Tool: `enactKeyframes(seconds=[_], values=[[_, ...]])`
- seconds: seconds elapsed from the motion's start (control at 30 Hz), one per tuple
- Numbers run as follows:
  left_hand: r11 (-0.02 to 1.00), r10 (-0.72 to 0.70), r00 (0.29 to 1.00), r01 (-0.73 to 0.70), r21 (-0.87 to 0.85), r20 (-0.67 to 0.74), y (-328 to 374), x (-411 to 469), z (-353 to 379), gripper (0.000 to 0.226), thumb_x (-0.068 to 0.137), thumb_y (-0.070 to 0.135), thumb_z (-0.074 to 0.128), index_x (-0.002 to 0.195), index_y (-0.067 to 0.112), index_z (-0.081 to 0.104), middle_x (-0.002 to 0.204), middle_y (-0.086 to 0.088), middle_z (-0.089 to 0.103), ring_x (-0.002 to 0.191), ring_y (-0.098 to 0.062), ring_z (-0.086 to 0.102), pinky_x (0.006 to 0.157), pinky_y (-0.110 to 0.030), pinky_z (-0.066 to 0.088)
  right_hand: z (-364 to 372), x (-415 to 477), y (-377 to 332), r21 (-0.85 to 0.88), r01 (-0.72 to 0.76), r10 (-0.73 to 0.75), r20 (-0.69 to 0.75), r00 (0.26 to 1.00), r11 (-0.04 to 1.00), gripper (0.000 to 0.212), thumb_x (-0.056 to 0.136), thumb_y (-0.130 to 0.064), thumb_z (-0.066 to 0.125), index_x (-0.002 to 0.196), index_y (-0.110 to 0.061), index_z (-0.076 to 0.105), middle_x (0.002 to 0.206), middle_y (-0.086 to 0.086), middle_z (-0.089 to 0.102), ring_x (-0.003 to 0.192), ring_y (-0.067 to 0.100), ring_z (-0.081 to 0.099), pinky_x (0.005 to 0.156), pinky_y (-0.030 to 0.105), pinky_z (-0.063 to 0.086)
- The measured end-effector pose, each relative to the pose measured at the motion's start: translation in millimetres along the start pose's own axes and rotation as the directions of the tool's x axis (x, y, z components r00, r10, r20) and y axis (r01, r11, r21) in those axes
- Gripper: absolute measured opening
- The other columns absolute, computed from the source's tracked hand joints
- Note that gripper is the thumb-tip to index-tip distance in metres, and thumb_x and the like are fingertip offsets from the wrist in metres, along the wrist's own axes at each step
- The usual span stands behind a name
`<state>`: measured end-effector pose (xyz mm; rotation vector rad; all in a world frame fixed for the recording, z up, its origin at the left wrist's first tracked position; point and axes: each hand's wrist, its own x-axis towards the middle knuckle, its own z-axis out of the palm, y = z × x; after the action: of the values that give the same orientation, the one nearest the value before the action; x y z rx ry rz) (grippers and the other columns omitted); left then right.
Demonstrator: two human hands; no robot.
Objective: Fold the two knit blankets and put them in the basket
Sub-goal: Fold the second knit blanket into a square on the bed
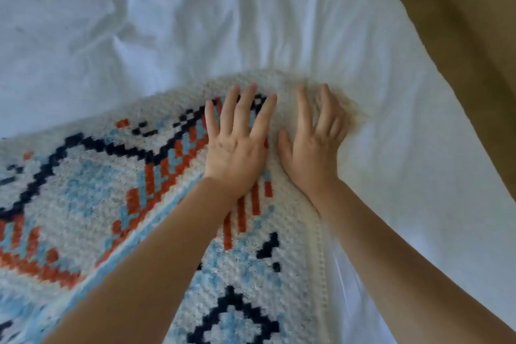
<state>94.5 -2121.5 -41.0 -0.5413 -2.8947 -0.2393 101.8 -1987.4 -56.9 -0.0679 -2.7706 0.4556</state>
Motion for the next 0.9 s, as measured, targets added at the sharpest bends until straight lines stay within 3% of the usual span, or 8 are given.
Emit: enactKeyframes(seconds=[0.1, 0.27, 0.37, 0.53, 0.7, 0.8, 0.83, 0.9], values=[[0.983, -0.037, 0.978, 0.072, -0.167, 0.206, 33.0, -65.3, -10.5, 0.05, 0.088, 0.027, 0.034, 0.13, 0.005, 0.052, 0.135, -0.016, 0.052, 0.132, -0.033, 0.041, 0.107, -0.051, 0.023, -35.5, -72.3, -7.1, 0.194, -0.106, 0.062, 0.222, 0.973, 0.975, 0.057, 0.084, -0.028, 0.049, 0.134, -0.005, 0.04, 0.136, 0.026, 0.043, 0.125, 0.038, 0.041, 0.103, 0.049, 0.036], [0.961, -0.09, 0.927, 0.176, -0.213, 0.363, 75.2, -180.7, -37.9, 0.051, 0.089, 0.026, 0.035, 0.134, 0.005, 0.048, 0.139, -0.013, 0.05, 0.131, -0.03, 0.044, 0.106, -0.05, 0.019, -101.3, -190.2, -27.0, 0.219, -0.344, 0.19, 0.517, 0.834, 0.913, 0.051, 0.087, -0.028, 0.047, 0.132, -0.002, 0.045, 0.125, 0.009, 0.053, 0.114, 0.018, 0.047, 0.1, 0.022, 0.034], [0.964, -0.065, 0.886, 0.175, -0.2, 0.459, 96.5, -237.6, -57.4, 0.054, 0.086, 0.028, 0.036, 0.133, 0.004, 0.048, 0.138, -0.013, 0.051, 0.129, -0.03, 0.046, 0.104, -0.052, 0.021, -136.0, -241.7, -40.5, 0.239, -0.671, 0.374, 0.679, 0.632, 0.702, 0.051, 0.088, -0.019, 0.058, 0.135, -0.011, 0.039, 0.121, -0.01, 0.042, 0.107, -0.005, 0.039, 0.087, -0.003, 0.029], [0.934, -0.043, 0.825, 0.234, -0.271, 0.564, 120.6, -327.5, -84.2, 0.06, 0.088, 0.036, 0.037, 0.138, 0.003, 0.033, 0.142, -0.017, 0.044, 0.134, -0.028, 0.035, 0.109, -0.048, 0.023, -175.3, -318.3, -49.1, 0.115, -0.898, 0.549, 0.756, 0.356, 0.424, 0.028, 0.083, -0.018, 0.063, 0.107, -0.019, 0.047, 0.094, -0.01, 0.06, 0.078, -0.002, 0.059, 0.059, 0.008, 0.046], [0.857, -0.037, 0.632, 0.418, -0.3, 0.774, 146.9, -396.5, -127.9, 0.088, 0.083, 0.058, 0.027, 0.149, 0.005, -0.001, 0.157, -0.015, 0.009, 0.144, -0.023, 0.002, 0.118, -0.04, 0.001, -192.0, -365.2, -65.1, 0.037, -0.973, 0.432, 0.891, 0.136, 0.229, 0.025, 0.081, -0.019, 0.065, 0.105, -0.015, 0.068, 0.097, 0.001, 0.073, 0.091, 0.016, 0.069, 0.085, 0.035, 0.055], [0.757, -0.153, 0.458, 0.623, -0.194, 0.876, 173.0, -415.4, -156.6, 0.103, 0.083, 0.061, 0.047, 0.147, 0.009, -0.016, 0.158, -0.006, -0.008, 0.146, -0.018, -0.005, 0.117, -0.028, -0.001, -205.8, -371.5, -70.9, -0.136, -0.919, 0.243, 0.969, -0.046, 0.369, 0.032, 0.071, -0.031, 0.068, 0.099, -0.017, 0.071, 0.094, 0.003, 0.074, 0.089, 0.019, 0.07, 0.088, 0.041, 0.055], [0.702, -0.208, 0.407, 0.695, -0.154, 0.89, 181.0, -416.4, -164.2, 0.107, 0.082, 0.057, 0.055, 0.147, 0.01, -0.015, 0.158, -0.006, -0.004, 0.146, -0.019, 0.001, 0.117, -0.029, 0.007, -210.4, -372.6, -71.6, -0.147, -0.878, 0.203, 0.977, -0.058, 0.456, 0.029, 0.072, -0.032, 0.068, 0.098, -0.018, 0.07, 0.093, 0.003, 0.074, 0.088, 0.019, 0.07, 0.086, 0.039, 0.055], [0.604, -0.311, 0.333, 0.792, -0.085, 0.89, 193.1, -413.6, -174.9, 0.101, 0.081, 0.046, 0.062, 0.149, 0.012, -0.005, 0.154, -0.008, 0.015, 0.141, -0.025, 0.022, 0.111, -0.034, 0.028, -220.2, -367.4, -69.8, -0.08, -0.823, 0.194, 0.98, 0.038, 0.563, 0.007, 0.082, -0.024, 0.064, 0.084, -0.017, 0.067, 0.078, 0.0, 0.071, 0.073, 0.013, 0.066, 0.07, 0.026, 0.055]])
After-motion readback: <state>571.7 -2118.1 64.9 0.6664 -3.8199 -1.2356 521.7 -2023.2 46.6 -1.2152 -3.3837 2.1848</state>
